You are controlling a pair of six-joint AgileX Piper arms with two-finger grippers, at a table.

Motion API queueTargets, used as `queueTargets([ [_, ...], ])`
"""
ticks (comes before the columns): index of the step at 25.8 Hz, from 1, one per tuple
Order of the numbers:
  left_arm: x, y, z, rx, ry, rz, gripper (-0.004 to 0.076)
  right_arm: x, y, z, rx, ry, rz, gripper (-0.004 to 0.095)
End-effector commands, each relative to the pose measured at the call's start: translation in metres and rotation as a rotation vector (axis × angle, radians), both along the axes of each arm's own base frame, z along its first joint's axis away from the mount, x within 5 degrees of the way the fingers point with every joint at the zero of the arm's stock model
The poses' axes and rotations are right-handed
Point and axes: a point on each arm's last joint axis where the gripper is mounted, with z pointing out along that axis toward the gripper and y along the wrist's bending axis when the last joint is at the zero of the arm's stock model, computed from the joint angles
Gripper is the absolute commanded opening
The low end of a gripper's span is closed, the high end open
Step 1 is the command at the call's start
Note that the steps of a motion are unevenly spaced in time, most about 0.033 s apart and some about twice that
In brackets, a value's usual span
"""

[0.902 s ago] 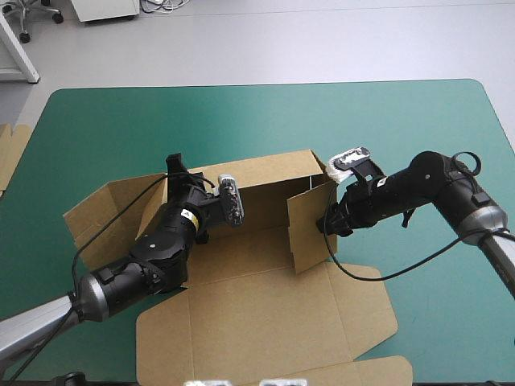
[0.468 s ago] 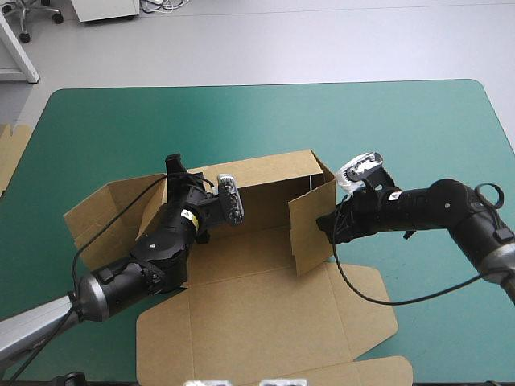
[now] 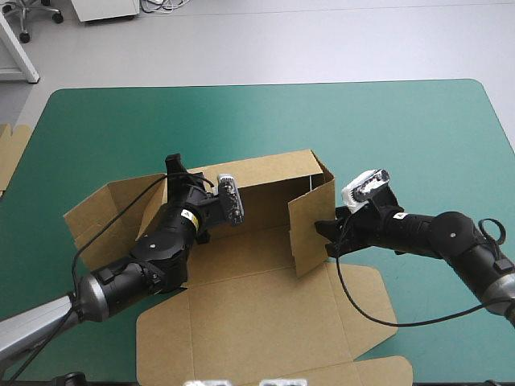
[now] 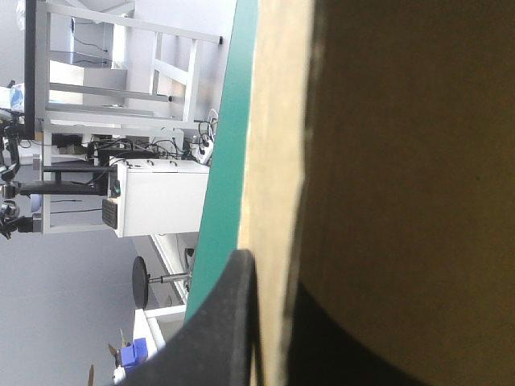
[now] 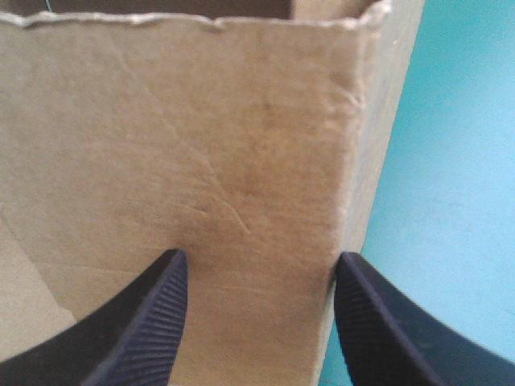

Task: Fold the box

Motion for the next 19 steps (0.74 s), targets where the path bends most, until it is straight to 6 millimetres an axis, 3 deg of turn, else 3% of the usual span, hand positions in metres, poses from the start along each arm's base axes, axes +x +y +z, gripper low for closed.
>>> queueTargets([
  [1,-0.004,-0.002,0.009,-0.084,0.002,-0.001,-0.0010,-0.001,0.008,0.017,0.034,-0.108,-0.017,0.0508],
  [10,-0.004,-0.001,0.009,-0.096,0.004,0.008,-0.0010,-0.002,0.034,0.016,-0.025,-0.228,-0.025,0.0509],
  [19,-0.004,0.000,0.009,-0.109,0.005,0.031,-0.0010,0.011,0.041,0.003,-0.040,-0.234,-0.100,0.0460],
])
